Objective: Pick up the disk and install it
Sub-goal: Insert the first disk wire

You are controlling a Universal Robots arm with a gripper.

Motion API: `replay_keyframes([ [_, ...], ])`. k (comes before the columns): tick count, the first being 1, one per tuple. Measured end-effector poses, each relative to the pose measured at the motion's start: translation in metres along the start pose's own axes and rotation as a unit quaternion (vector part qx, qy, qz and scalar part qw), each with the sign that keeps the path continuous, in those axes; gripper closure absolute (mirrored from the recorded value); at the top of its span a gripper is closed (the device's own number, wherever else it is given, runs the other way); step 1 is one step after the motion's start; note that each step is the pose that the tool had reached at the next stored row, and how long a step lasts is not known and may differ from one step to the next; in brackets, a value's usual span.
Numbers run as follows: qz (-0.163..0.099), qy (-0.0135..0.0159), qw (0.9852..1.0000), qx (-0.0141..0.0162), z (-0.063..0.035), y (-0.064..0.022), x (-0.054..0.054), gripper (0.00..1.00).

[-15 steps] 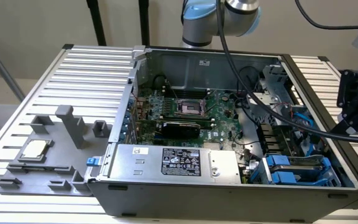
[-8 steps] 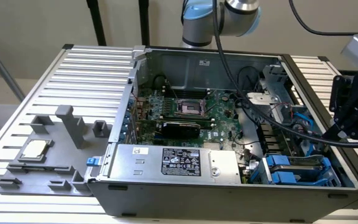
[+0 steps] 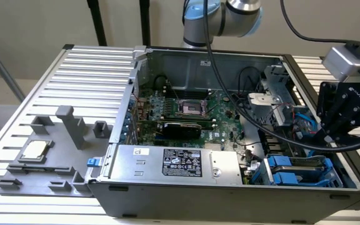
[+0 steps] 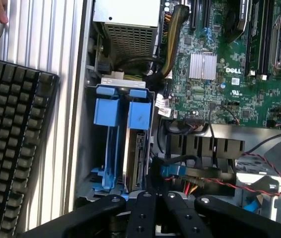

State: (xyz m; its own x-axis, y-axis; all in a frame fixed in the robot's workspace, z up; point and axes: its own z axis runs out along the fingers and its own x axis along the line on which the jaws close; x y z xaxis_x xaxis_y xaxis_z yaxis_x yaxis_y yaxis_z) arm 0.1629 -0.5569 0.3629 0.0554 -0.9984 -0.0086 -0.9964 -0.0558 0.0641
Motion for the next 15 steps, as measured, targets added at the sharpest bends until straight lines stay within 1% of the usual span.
replay_keyframes([
  [2,0.0,-0.0003,1.0,0.0,0.0037,0.0009,-0.0019,0.89],
  [4,0.0,-0.0008,1.0,0.0001,0.0052,0.0008,-0.0032,0.89],
  [7,0.0,-0.0024,1.0,0.0002,0.0069,0.0006,-0.0048,0.88],
  [9,0.0,-0.004,1.0,0.0002,0.0076,0.0005,-0.006,0.76],
  [10,0.0,-0.0051,1.0,-0.0001,0.0078,0.0006,-0.0066,0.76],
  [11,0.0,-0.0061,1.0,-0.0003,0.008,0.0009,-0.0069,0.7],
  [13,-0.001,-0.0085,1.0,-0.001,0.0083,0.0026,-0.0074,0.7],
  [14,-0.001,-0.0101,0.9999,-0.0018,0.0085,0.0039,-0.0075,0.63],
  [15,-0.002,-0.0118,0.9999,-0.0026,0.0086,0.0056,-0.0076,0.63],
])
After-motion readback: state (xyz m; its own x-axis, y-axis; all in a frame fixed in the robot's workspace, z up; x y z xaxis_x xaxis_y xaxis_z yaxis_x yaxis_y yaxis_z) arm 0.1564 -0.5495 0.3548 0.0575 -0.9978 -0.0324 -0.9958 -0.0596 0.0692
